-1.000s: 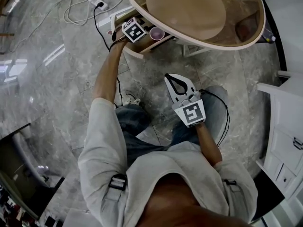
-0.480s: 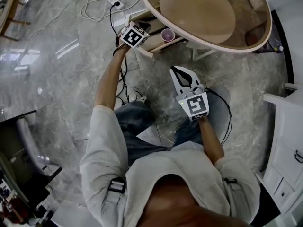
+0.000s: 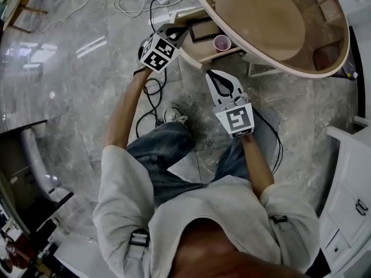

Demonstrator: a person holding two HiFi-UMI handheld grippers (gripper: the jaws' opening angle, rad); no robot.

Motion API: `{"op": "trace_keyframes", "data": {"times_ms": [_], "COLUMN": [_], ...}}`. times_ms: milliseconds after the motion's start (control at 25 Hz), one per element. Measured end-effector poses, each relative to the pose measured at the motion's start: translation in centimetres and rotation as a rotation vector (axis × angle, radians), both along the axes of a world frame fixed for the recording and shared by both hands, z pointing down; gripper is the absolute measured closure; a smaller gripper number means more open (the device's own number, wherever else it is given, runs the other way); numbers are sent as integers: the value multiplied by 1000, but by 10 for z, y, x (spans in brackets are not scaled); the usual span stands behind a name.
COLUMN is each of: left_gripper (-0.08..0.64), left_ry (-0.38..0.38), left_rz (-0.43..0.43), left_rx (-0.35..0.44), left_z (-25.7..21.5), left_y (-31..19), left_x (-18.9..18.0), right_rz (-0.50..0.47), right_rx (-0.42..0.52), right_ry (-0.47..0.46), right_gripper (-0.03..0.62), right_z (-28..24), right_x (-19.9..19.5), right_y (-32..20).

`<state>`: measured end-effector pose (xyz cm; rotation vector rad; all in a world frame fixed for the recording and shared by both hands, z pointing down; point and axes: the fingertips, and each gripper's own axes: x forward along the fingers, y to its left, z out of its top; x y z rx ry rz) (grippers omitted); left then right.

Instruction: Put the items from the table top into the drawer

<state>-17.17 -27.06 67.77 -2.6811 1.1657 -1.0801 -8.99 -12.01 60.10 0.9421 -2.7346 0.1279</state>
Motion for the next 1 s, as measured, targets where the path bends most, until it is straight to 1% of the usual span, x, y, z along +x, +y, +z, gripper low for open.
{"op": "trace_keyframes", "data": {"times_ms": [80,200,360,480,600,680,760,840,920,1000], "left_gripper": [545,545,545,545,545,545,545,545,546,545], "left_ry": [23,72,180,255,295,338,351,369,401,405], "left_rz": [-11,-40,-110,-186,-270,-326,-366,-389,-390,-392], "left_rx": [47,96,173,212,249,275,294,307,306,299], "left_z": [-15,-41,-77,-101,-122,-133,-138,-140,-140,-137], "left_y": [0,1,19,37,55,68,77,80,81,82], "left_x": [-13,-30,-47,-64,-82,-92,-98,-99,-92,-86], "right_rz": [-6,-10,-18,-29,-19,-14,-8,3,16,20], "right_rx": [5,22,68,103,120,126,125,126,129,128], "right_ry": [-1,-2,-22,-40,-57,-62,-68,-78,-83,-80], "right_gripper": [569,569,569,569,569,569,569,569,569,569], "right_z": [-1,-6,-24,-42,-51,-52,-54,-56,-58,-59], "right_x": [-14,-33,-59,-70,-71,-68,-65,-61,-57,-53], "right_y": [-10,-28,-46,-56,-60,-59,-58,-59,-60,-59]}}
